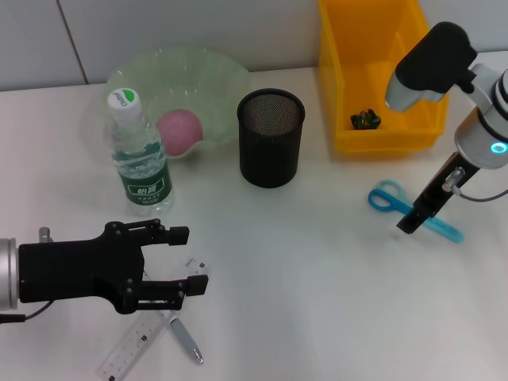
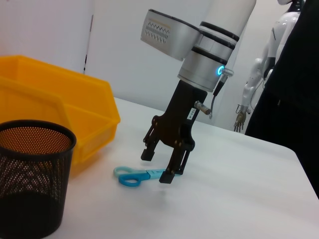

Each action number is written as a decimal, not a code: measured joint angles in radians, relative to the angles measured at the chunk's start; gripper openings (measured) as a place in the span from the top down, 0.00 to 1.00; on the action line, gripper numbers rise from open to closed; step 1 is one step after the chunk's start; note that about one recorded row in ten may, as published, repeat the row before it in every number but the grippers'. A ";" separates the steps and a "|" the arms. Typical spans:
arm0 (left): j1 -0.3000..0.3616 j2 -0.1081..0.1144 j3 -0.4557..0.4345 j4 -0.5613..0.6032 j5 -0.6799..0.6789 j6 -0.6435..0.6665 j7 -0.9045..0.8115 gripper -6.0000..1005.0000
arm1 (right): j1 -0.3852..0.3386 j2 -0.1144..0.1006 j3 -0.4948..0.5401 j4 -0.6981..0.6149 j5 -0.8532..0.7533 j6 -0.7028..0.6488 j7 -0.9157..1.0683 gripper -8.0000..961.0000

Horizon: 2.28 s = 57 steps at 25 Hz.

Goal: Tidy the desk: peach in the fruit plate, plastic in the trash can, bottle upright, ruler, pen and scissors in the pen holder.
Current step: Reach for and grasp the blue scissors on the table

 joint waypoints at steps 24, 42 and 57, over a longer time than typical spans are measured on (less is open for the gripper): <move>0.006 0.003 0.000 -0.015 0.001 0.008 -0.018 0.19 | -0.008 0.001 0.001 0.029 0.029 0.034 -0.019 0.28; 0.000 0.000 0.009 -0.014 -0.001 0.009 -0.019 0.19 | -0.008 0.001 0.005 0.046 0.030 0.036 -0.019 0.32; 0.003 0.000 0.001 -0.014 -0.002 0.011 -0.020 0.19 | -0.008 0.003 0.001 0.046 0.030 0.036 -0.018 0.64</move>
